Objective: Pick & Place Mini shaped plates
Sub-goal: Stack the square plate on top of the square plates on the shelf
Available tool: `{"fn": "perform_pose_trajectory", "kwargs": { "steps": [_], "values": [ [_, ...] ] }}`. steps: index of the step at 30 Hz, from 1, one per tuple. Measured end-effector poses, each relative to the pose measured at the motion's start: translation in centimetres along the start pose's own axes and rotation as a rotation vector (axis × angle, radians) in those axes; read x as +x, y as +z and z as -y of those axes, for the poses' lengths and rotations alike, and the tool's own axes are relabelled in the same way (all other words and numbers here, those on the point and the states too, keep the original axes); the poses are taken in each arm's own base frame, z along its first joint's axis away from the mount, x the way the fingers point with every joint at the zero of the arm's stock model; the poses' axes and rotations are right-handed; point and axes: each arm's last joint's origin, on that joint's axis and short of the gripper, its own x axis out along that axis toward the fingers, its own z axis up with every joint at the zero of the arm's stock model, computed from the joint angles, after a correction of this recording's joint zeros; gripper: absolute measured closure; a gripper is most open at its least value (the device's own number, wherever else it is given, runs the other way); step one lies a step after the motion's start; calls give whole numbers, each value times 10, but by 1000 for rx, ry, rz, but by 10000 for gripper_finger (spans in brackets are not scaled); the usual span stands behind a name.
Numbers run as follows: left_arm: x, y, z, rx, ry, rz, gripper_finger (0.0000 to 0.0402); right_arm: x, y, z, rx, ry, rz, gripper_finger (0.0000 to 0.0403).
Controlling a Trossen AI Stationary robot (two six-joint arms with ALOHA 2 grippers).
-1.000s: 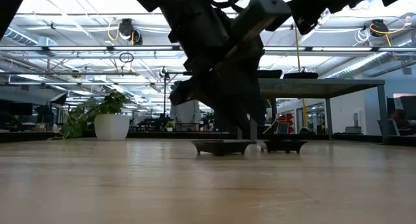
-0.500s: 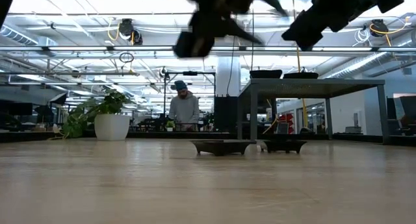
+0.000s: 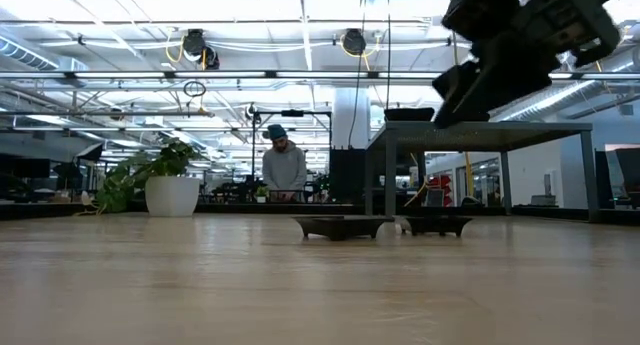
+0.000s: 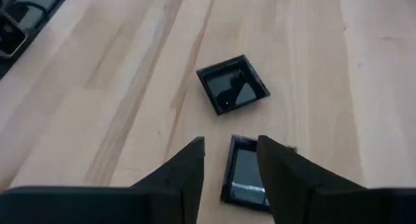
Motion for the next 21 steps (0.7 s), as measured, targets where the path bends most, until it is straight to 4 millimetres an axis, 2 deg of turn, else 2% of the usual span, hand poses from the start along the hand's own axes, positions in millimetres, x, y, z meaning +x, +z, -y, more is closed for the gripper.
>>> {"fn": "perform_pose_trajectory", "kwargs": {
  "steps": [4, 8, 13, 21],
  "values": [
    [-23, 4, 13, 39, -24, 81, 290, 21, -5, -2, 13, 10, -27, 249],
    [-32, 4, 21, 98, -50, 113, 291, 42, -14, -5, -5, 12, -58, 229],
    [-37, 4, 26, 91, -76, 126, 291, 64, -24, -8, -92, -66, -89, 228],
    [-36, 1, 28, 90, -82, 121, 291, 83, -37, -11, -111, -114, -121, 246]
  ]
}}
